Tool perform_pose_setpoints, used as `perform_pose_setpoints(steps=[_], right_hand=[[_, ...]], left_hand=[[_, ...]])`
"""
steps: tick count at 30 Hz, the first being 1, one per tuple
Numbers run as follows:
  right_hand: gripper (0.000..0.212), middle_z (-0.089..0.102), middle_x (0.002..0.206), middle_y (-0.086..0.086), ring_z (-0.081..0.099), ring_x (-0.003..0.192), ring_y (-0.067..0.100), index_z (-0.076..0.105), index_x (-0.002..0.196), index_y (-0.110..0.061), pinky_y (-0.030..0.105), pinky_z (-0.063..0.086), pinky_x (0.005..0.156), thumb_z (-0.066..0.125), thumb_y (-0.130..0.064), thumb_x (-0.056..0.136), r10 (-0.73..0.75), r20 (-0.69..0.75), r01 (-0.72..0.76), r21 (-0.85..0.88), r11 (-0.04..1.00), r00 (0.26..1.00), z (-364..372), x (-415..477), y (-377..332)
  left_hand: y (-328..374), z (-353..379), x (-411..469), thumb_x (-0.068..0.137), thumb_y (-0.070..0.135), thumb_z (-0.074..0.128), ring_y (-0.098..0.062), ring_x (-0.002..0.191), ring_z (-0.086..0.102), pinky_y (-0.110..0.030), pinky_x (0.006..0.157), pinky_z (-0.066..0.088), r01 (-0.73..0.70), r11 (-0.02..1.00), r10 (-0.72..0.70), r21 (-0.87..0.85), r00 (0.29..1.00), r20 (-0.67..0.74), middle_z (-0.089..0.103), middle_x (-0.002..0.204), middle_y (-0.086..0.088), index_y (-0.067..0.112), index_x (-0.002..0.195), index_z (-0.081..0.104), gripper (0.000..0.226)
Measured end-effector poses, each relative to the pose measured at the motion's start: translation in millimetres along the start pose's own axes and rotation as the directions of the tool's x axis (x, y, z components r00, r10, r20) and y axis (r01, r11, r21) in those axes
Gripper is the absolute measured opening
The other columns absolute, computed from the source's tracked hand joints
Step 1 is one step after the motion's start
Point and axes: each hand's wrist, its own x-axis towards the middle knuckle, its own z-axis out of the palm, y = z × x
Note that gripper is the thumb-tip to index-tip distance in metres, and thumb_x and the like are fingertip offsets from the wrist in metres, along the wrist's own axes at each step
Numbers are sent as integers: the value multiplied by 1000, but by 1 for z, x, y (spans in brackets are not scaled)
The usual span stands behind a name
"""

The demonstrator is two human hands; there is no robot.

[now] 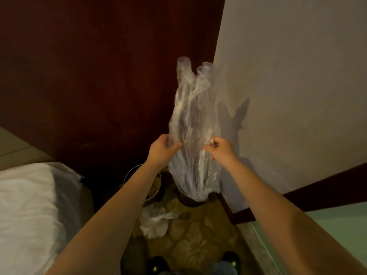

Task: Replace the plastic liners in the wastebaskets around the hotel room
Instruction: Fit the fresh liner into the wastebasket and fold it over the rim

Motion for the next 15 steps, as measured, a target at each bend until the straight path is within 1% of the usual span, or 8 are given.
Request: perform_pose_setpoints(steps=[2, 4, 6, 7, 8, 12, 13, 15], right_hand=[[35, 45, 53, -4, 57, 53, 21, 42, 64, -17, 31, 44, 61, 69, -19, 87, 6, -8, -5, 21, 1000, 1000, 18, 29, 34], [36, 46, 53, -3, 60, 54, 24, 41, 65, -17, 34, 46, 63, 68, -18, 88, -3, -24, 4, 32, 999, 1000, 38, 58, 68], [36, 47, 55, -3, 63, 54, 23, 40, 65, -18, 36, 47, 63, 68, -17, 88, -8, -42, 10, 40, 999, 999, 61, 85, 103], [36, 48, 56, -3, 64, 54, 21, 40, 65, -18, 37, 47, 63, 69, -17, 88, -13, -52, 15, 41, 999, 999, 73, 98, 121], [36, 50, 57, -2, 65, 53, 19, 41, 65, -19, 37, 47, 63, 69, -17, 87, -18, -57, 20, 39, 999, 998, 86, 110, 139], [36, 55, 58, -2, 62, 45, 5, 40, 66, -19, 30, 45, 58, 68, -14, 88, -44, -81, 47, 32, 998, 996, 129, 150, 207], [35, 55, 60, -2, 61, 43, 2, 40, 67, -19, 29, 45, 57, 68, -14, 88, -52, -83, 55, 30, 998, 995, 139, 159, 223], [34, 57, 64, 2, 59, 40, -1, 41, 67, -18, 31, 48, 57, 67, -12, 89, -72, -87, 76, 36, 996, 994, 155, 176, 255]], left_hand=[[-29, 28, 25, 90, 37, 62, -20, 86, 61, -37, 76, 53, -3, 998, 5, 60, 1000, -30, 61, 99, -4, 13, 108, 56, 31], [-56, 57, 49, 91, 35, 61, -23, 83, 60, -35, 70, 51, -22, 995, 27, 98, 999, -43, 60, 94, -9, 9, 101, 56, 28], [-87, 83, 72, 91, 33, 61, -20, 75, 56, -29, 61, 44, -41, 992, 48, 117, 997, -55, 56, 84, -6, 11, 89, 54, 23], [-103, 96, 83, 91, 33, 61, -17, 71, 52, -25, 56, 40, -48, 990, 56, 134, 997, -60, 52, 78, -2, 14, 82, 50, 23], [-120, 108, 94, 92, 32, 60, -15, 68, 50, -24, 54, 37, -58, 986, 69, 156, 996, -63, 49, 75, 0, 17, 77, 47, 25], [-186, 158, 132, 92, 34, 60, -15, 65, 47, -29, 57, 38, -111, 967, 130, 228, 989, -71, 47, 72, -1, 16, 74, 44, 29], [-201, 171, 140, 91, 34, 60, -16, 65, 48, -31, 58, 41, -112, 966, 133, 233, 988, -78, 48, 72, -2, 15, 75, 46, 29], [-228, 195, 155, 91, 33, 61, -20, 70, 54, -36, 66, 48, -103, 973, 126, 205, 986, -105, 54, 78, -7, 8, 84, 53, 27]])
